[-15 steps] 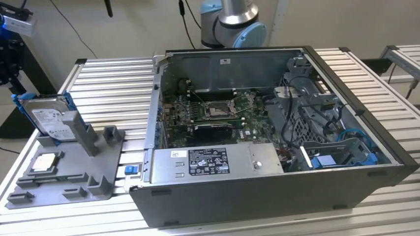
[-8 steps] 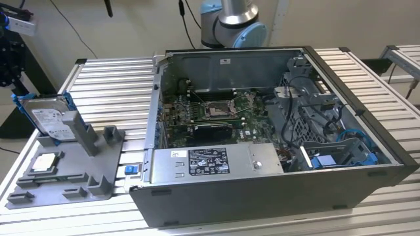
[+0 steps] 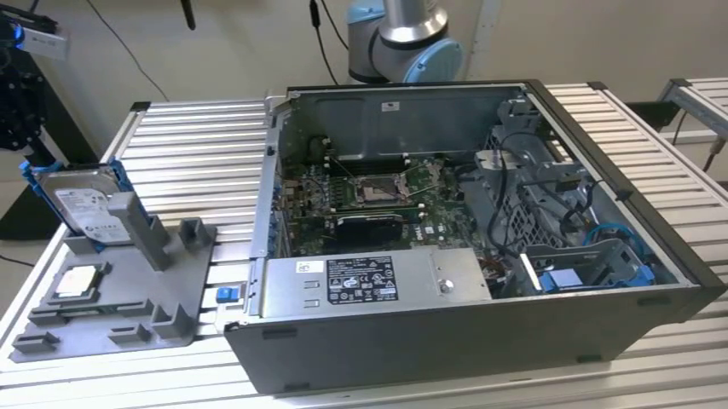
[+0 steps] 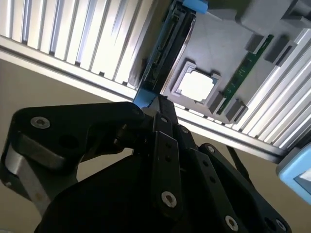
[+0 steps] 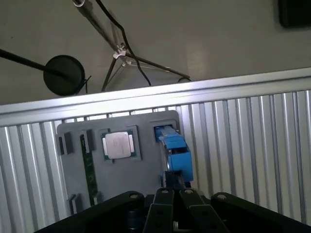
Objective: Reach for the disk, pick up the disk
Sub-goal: 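Pick up the disk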
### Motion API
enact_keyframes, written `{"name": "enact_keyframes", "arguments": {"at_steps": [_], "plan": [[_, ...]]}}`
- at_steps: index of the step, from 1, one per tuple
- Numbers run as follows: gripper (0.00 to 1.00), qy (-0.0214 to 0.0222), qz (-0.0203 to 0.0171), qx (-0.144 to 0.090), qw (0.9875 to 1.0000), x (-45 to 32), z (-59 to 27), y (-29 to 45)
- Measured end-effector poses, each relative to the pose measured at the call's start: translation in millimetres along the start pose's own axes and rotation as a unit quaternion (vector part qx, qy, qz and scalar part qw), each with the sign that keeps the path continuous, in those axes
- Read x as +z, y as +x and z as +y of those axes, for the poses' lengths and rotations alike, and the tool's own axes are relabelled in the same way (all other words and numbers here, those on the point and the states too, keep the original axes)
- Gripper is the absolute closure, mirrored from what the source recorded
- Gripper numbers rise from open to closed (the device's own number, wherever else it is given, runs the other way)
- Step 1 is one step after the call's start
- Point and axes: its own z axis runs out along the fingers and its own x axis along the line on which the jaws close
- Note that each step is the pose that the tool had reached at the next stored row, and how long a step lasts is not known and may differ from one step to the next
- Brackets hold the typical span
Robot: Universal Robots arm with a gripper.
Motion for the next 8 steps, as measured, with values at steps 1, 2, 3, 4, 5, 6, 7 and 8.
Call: {"name": "enact_keyframes", "arguments": {"at_steps": [1,2,3,4,5,6,7,8], "plan": [[1.0,0.0,0.0,0.0,1.0,0.0,0.0,0.0],[1.0,0.0,0.0,0.0,1.0,0.0,-0.1,0.0],[1.0,0.0,0.0,0.0,1.0,0.0,-0.1,0.0],[1.0,0.0,0.0,0.0,1.0,0.0,-0.1,0.0],[0.0,0.0,0.0,0.0,1.0,0.0,-0.2,0.1],[0.0,0.0,0.0,-0.001,1.0,0.0,-0.1,0.0],[0.0,0.0,0.0,-0.001,1.0,0.0,-0.1,0.0],[0.0,0.0,0.0,-0.001,1.0,0.0,-0.1,0.0]]}}
